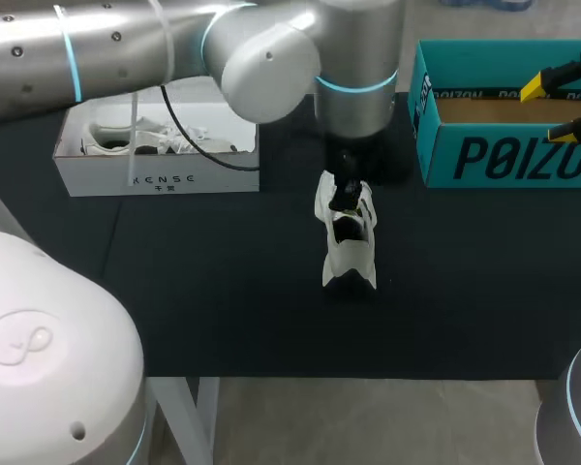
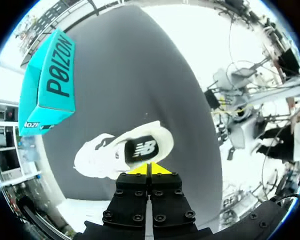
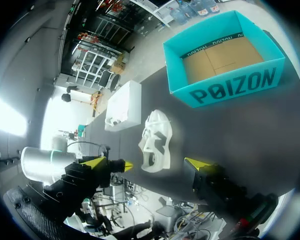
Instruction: Take the shoe out of the shoebox, open the shoe tongue, remove and reinsert the insole, then place the shoe into the shoebox
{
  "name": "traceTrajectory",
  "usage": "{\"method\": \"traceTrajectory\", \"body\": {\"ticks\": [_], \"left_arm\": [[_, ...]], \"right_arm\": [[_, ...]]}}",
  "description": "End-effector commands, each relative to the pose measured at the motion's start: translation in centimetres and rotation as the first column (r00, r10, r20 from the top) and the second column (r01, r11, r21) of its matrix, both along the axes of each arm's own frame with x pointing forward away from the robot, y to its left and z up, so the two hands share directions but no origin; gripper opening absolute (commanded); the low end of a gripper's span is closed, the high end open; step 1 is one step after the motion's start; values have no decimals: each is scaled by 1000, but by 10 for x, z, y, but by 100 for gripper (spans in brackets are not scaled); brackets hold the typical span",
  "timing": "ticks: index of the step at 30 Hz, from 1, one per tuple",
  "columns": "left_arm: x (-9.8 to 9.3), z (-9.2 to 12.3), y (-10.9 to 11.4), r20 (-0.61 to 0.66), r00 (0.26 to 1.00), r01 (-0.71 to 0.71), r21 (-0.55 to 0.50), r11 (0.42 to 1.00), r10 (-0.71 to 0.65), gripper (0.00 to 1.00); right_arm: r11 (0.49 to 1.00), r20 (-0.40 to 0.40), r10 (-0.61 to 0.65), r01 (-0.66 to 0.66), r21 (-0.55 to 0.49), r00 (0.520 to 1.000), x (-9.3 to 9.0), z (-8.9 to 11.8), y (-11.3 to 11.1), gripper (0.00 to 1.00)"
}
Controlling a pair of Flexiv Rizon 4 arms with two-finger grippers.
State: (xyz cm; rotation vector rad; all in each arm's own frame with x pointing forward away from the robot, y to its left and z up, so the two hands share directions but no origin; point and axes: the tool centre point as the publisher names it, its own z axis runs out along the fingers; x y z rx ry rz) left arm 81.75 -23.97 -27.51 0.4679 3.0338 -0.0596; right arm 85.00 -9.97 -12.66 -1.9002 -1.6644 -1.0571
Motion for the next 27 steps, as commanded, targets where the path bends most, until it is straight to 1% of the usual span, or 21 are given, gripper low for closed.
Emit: {"method": "traceTrajectory", "body": {"ticks": [1, 5, 8, 9, 15, 22, 27], "left_arm": [[-23, -12, 1, 115, 979, -162, -73, 984, 170, 100], [-30, -27, -2, 89, 970, -215, -126, 968, 227, 100], [-30, -44, -4, 80, 963, -245, -133, 960, 256, 100], [-30, -48, -5, 67, 968, -234, -127, 964, 243, 100], [-26, -70, -10, 54, 968, -239, -109, 965, 246, 100], [-22, -78, -13, 20, 969, -243, -124, 962, 247, 100], [-21, -96, -15, -59, 972, -234, -112, 966, 228, 100]], "right_arm": [[1000, -1, -2, 2, -2, 1000, -1, 0, 0, 100], [1000, -1, -2, 2, -2, 1000, -1, 0, 0, 100], [1000, -1, -2, 2, -2, 1000, -1, 0, 0, 100], [1000, -1, -2, 2, -2, 1000, -1, 0, 0, 100], [1000, -1, -2, 2, -2, 1000, -1, 0, 0, 100], [1000, -1, -2, 2, -2, 1000, -1, 0, 0, 100], [1000, -1, -2, 2, -2, 1000, -1, 0, 0, 100]]}}
